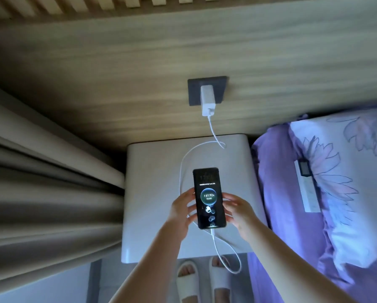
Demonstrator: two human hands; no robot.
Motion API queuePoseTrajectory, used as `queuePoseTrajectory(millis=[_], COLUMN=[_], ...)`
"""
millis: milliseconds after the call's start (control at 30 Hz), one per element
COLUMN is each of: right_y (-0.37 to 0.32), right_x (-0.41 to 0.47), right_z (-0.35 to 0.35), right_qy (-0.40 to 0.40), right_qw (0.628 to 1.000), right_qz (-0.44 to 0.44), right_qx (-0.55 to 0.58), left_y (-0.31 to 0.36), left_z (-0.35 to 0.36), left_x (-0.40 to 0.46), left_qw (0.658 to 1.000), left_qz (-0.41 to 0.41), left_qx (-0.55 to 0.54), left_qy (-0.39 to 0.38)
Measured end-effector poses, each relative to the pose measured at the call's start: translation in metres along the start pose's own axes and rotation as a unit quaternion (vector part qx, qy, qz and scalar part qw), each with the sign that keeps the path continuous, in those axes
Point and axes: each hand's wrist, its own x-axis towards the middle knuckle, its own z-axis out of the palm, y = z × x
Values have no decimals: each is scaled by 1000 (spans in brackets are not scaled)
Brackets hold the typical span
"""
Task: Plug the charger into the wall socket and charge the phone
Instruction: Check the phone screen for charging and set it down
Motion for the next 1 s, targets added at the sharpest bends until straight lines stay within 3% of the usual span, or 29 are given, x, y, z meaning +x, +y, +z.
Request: queuePoseTrajectory(millis=[300, 767, 1000], right_y=[23, 22, 28], right_x=[52, 70, 72], right_z=[-4, 5, 10], right_qy=[-5, -34, -4], right_qw=[998, 993, 993], right_qz=[47, 10, -1], right_qx=[-52, -112, -120], left_y=[-16, -10, -7], left_z=[-1, 6, 6], left_x=[48, 68, 70], left_qw=[998, 995, 995], left_qz=[-46, -39, -34], left_qx=[21, 95, 92], left_qy=[24, 14, 20])
